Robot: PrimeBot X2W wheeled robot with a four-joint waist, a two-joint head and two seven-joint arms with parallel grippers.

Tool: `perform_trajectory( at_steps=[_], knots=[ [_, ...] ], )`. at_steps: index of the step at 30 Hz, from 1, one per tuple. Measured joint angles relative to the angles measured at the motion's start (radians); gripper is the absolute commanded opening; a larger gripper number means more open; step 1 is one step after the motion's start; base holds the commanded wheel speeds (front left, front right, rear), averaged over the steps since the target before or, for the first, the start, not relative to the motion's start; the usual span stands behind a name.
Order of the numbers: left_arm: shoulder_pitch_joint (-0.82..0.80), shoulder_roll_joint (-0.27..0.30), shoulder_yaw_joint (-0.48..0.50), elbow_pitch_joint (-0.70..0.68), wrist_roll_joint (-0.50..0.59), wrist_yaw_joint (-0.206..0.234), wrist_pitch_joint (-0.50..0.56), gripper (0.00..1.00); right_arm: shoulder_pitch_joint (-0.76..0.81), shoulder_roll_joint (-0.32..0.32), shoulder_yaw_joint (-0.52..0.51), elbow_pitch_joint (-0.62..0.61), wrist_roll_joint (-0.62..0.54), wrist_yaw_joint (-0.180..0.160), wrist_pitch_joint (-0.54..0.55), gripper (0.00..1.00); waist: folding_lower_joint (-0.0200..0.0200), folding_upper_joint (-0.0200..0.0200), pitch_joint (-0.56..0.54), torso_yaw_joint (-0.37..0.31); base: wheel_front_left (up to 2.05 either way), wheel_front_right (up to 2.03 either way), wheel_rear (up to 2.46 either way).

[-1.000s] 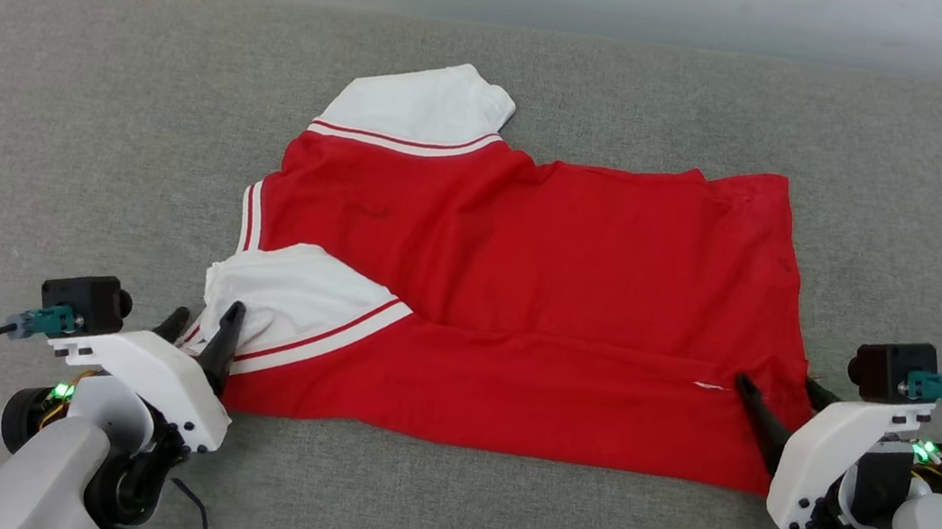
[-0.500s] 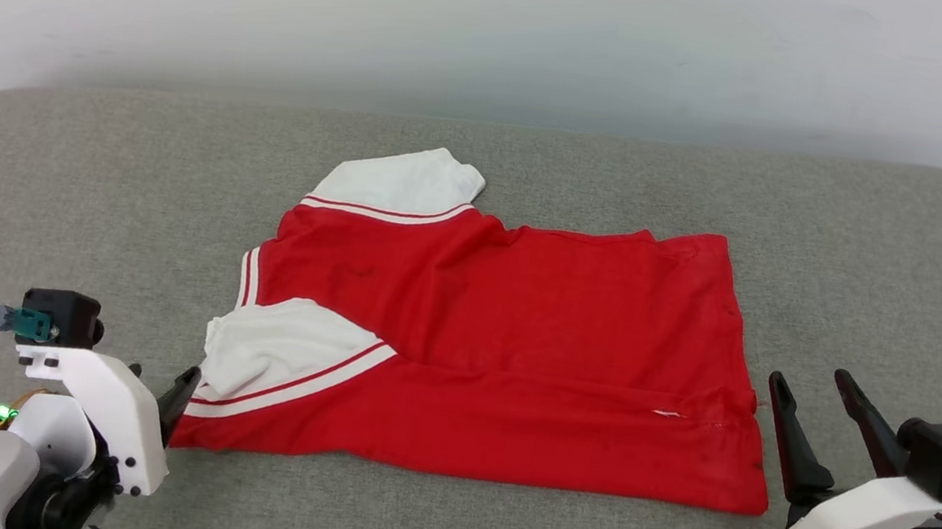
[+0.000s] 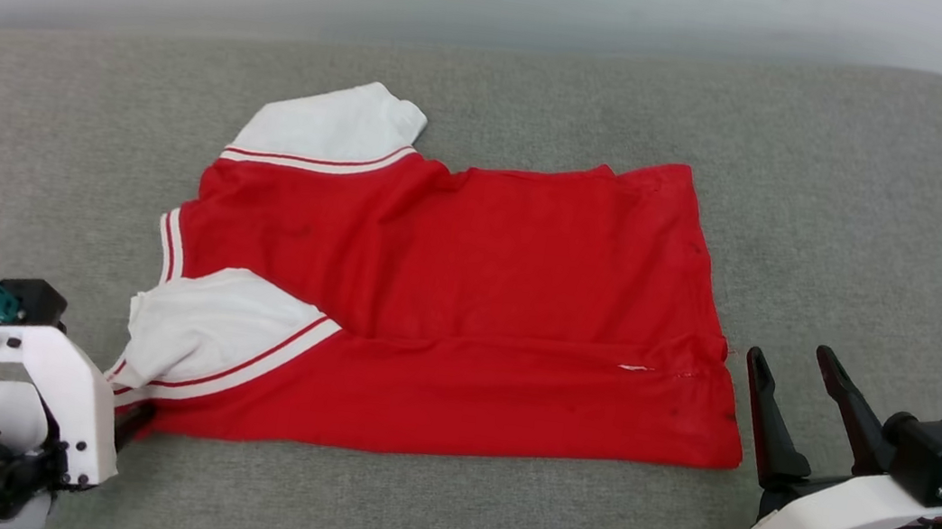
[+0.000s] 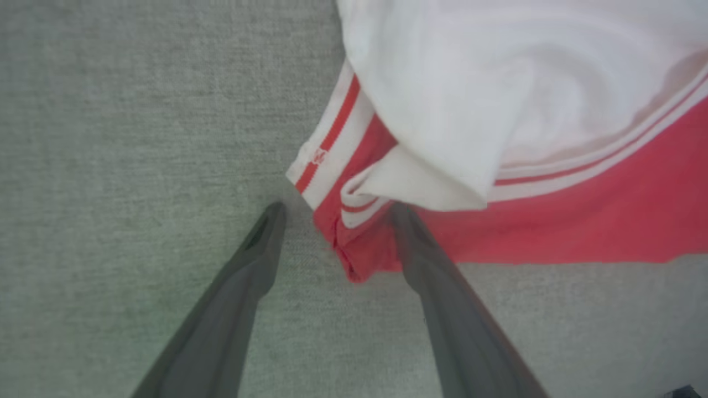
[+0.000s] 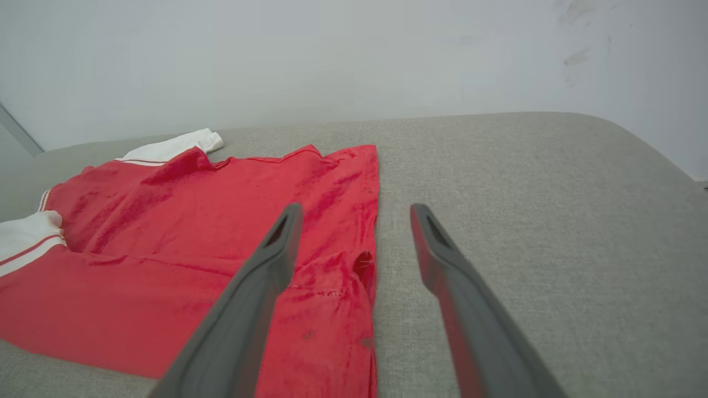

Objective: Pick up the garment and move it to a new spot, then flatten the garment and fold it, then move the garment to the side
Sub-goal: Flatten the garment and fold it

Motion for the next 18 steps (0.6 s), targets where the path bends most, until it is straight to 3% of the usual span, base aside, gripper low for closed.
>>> perform_trajectory(
  at_steps=[1,2,3,10,13,18],
  knots=[
    [-0.007,-0.003,0.001,0.007,-0.005,-0.001,0.008,0.74,0.000,0.002,-0.002,-0.002,-0.001,0.000,0.000,1.00,0.0000,0.0000,0.009,-0.006,0.00,0.00,0.00],
    [-0.009,-0.004,0.006,0.016,-0.016,-0.002,0.014,0.30,0.000,0.004,-0.002,-0.003,-0.001,0.000,0.001,1.00,-0.0001,0.0000,0.016,-0.013,0.00,0.00,0.00],
    [-0.012,-0.007,0.007,0.023,-0.025,-0.006,0.019,0.00,0.000,0.006,-0.002,-0.004,-0.002,0.000,0.001,1.00,-0.0001,0.0000,0.021,-0.020,0.00,0.00,0.00],
    [-0.015,-0.044,0.015,0.051,-0.045,-0.035,-0.010,0.00,0.006,-0.002,-0.022,-0.005,0.011,0.000,0.039,1.00,-0.0002,0.0000,0.010,-0.026,0.00,0.00,0.00],
    [-0.009,-0.061,0.021,0.056,-0.052,-0.047,-0.044,0.00,0.012,-0.010,-0.044,0.015,0.051,0.000,0.123,1.00,-0.0001,0.0000,-0.005,-0.012,0.00,0.00,0.00],
    [0.015,-0.070,0.030,0.014,-0.044,-0.050,-0.101,0.00,0.018,-0.044,-0.081,0.078,0.116,0.000,0.363,1.00,0.0000,0.0000,-0.026,0.018,0.00,0.00,0.00]
  ],
)
